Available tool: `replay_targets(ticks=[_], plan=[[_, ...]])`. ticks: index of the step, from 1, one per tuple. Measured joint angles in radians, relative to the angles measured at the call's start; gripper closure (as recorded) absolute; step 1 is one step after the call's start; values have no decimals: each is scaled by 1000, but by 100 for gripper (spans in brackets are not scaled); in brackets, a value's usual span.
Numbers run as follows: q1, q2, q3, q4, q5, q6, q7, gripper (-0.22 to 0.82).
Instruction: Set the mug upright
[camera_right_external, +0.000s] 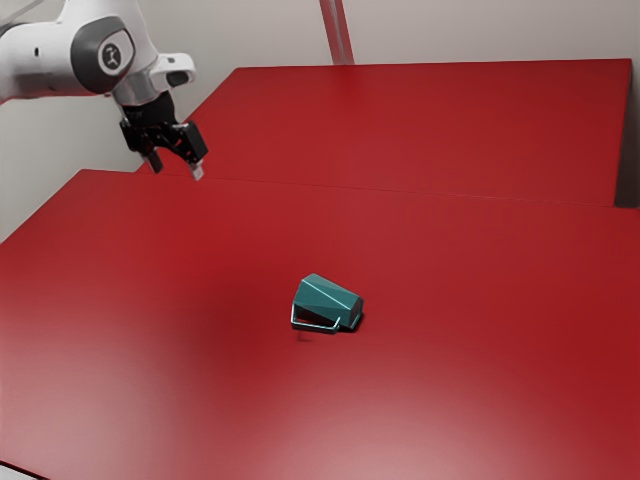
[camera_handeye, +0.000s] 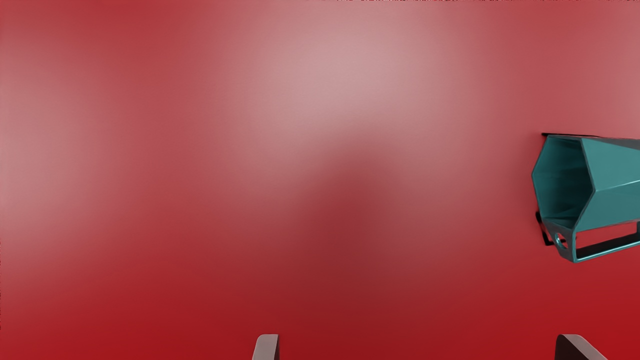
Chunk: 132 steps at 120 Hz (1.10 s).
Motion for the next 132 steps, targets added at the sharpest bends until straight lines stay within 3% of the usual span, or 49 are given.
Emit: replay_targets(ticks=[20, 36, 57, 66, 101, 132], plan=[[6, -11, 32, -28, -13, 51, 3, 0], [9, -35, 49, -131, -28, 153, 5, 0], [-134, -40, 239, -266, -182, 295, 57, 0], [-149, -56, 279, -329, -263, 372, 115, 0], [-64, -65, 292, -505, -692, 604, 526, 0], [33, -45, 284, -595, -940, 686, 901, 0]])
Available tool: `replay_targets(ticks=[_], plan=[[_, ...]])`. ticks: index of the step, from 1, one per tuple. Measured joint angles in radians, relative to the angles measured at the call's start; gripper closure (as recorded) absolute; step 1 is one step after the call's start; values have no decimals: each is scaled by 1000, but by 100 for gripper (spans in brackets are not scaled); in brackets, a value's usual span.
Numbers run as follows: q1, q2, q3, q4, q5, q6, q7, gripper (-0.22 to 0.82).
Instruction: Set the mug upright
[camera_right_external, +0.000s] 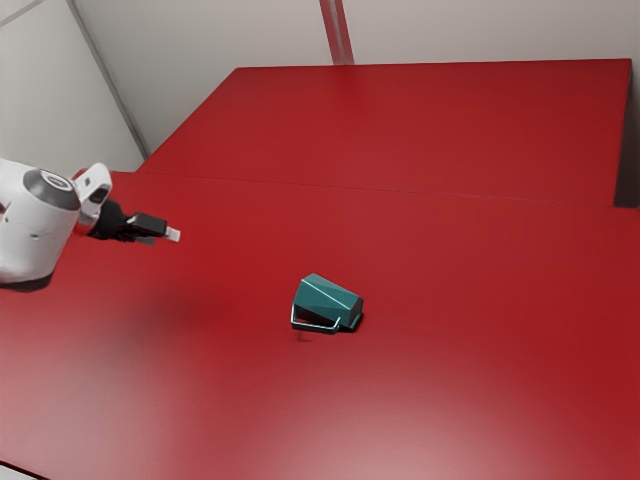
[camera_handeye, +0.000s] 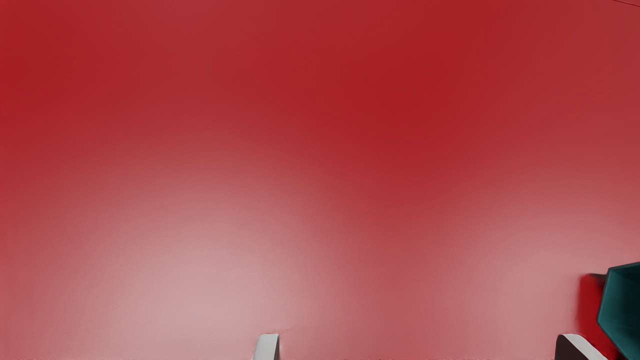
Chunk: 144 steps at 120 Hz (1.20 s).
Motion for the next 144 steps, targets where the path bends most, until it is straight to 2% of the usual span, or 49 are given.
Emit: replay_targets(ticks=[12, 28, 35, 55, 71, 118, 144], plan=[[-24, 29, -2, -4, -63, 19, 116, 0], [-240, 53, -11, -5, -142, 58, 246, 0], [-293, 57, -17, -10, -171, 76, 294, 0], [-269, 21, -71, -119, -288, 149, 409, 0], [-270, 22, -85, -143, -404, 184, 500, 0], [-437, 42, -87, -148, -558, 225, 687, 0], [-438, 49, -106, -186, -633, 242, 749, 1]])
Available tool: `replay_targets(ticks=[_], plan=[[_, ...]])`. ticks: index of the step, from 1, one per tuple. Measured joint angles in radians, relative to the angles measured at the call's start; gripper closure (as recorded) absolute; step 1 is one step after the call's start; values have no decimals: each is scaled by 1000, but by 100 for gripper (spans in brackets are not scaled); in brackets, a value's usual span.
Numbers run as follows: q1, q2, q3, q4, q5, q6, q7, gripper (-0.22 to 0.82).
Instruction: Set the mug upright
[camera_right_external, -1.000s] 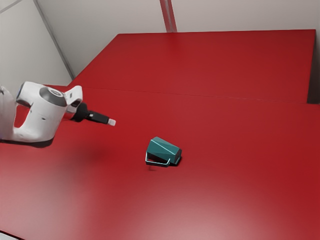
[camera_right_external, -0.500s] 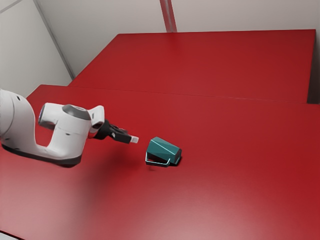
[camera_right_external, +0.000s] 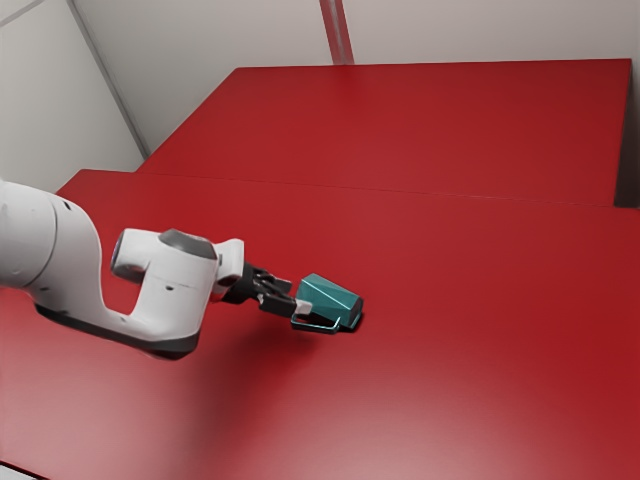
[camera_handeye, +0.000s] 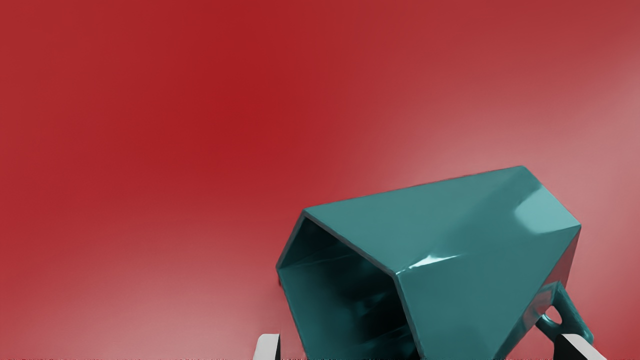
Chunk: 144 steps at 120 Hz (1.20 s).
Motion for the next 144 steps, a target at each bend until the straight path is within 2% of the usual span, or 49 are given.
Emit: replay_targets(ticks=[23, 70, 112, 144], plan=[[-4, 4, -26, -1, -27, 5, 45, 4], [-1, 4, -39, 2, -167, -37, 214, 27], [-15, -2, -81, 17, -227, -38, 305, 35], [-24, -6, -96, 38, -271, -25, 346, 60]])
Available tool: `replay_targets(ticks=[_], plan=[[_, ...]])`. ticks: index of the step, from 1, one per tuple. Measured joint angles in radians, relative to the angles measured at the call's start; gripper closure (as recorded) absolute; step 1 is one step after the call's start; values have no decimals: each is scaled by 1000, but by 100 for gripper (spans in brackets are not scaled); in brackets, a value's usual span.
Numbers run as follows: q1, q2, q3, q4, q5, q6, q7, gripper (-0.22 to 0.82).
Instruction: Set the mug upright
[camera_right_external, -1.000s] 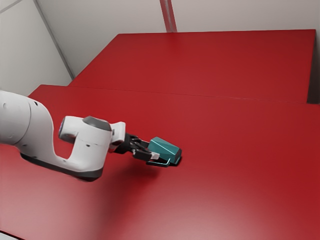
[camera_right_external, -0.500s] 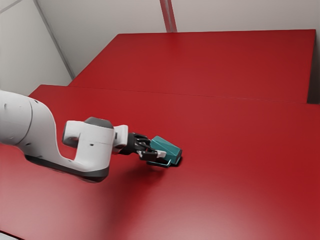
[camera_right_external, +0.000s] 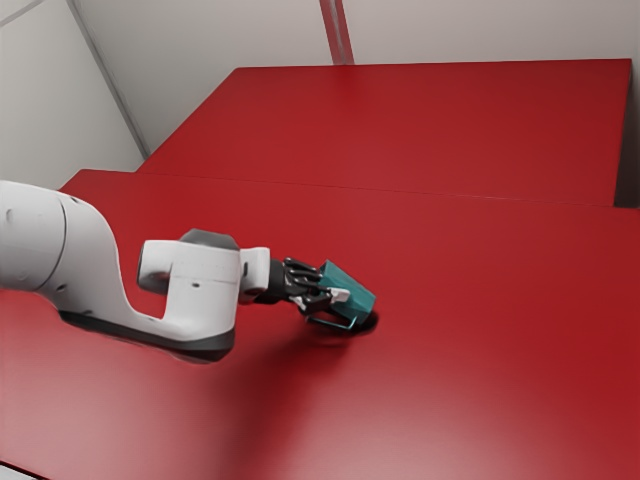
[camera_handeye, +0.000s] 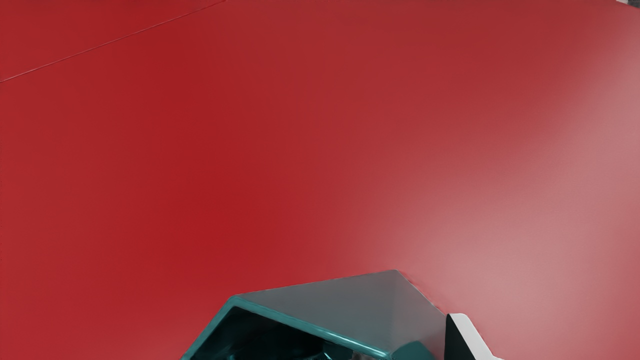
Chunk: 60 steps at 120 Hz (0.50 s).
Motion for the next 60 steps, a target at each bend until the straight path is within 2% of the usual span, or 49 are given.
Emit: replay_targets(ticks=[29, 60], plan=[[7, -5, 0, 6, -5, 5, 21, 73], [4, -20, 0, 16, -6, 30, 35, 77]])
